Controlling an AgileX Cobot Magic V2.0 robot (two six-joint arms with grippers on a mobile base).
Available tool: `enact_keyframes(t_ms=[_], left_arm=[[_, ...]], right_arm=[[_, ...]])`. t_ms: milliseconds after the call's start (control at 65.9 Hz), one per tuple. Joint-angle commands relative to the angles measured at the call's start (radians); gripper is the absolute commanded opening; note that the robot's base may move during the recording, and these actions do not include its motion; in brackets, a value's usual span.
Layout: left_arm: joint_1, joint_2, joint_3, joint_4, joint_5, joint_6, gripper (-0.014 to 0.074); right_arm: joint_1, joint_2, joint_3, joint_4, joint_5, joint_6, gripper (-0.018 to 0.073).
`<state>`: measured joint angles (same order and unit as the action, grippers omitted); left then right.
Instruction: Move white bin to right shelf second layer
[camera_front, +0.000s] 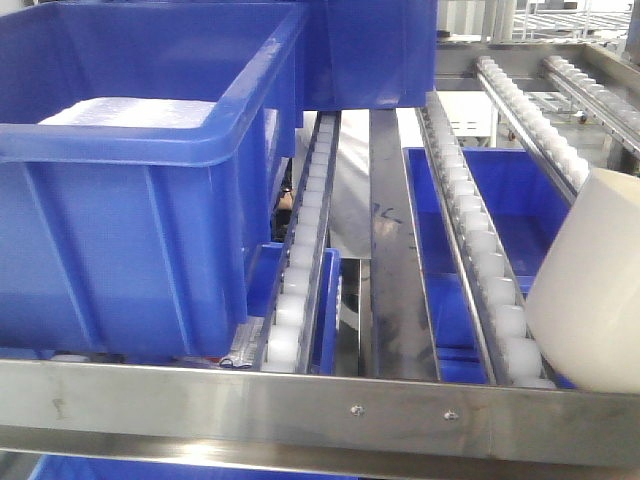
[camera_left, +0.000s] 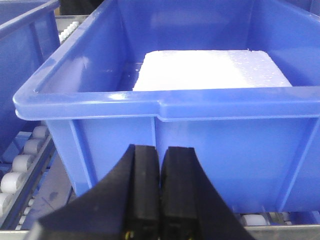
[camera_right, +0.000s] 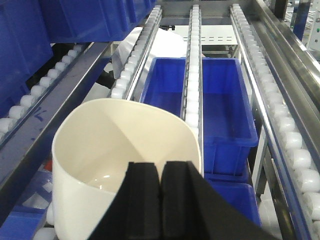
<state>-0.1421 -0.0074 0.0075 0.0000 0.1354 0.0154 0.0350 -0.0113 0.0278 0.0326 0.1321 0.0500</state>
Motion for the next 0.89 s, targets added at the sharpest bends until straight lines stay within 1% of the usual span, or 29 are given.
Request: enact_keyframes(t_ms=[0, 880], left_arm=[[-0.003, -0.015, 0.037, 0.000, -0.086, -0.003, 0.0085], [-0.003, -0.015, 0.037, 0.000, -0.086, -0.003, 0.0085]], right_arm=[[0.001, -0.019, -0.015, -0.010, -0.090, -0.003, 0.0049], [0.001, -0.019, -0.015, -0.010, -0.090, -0.003, 0.0049]])
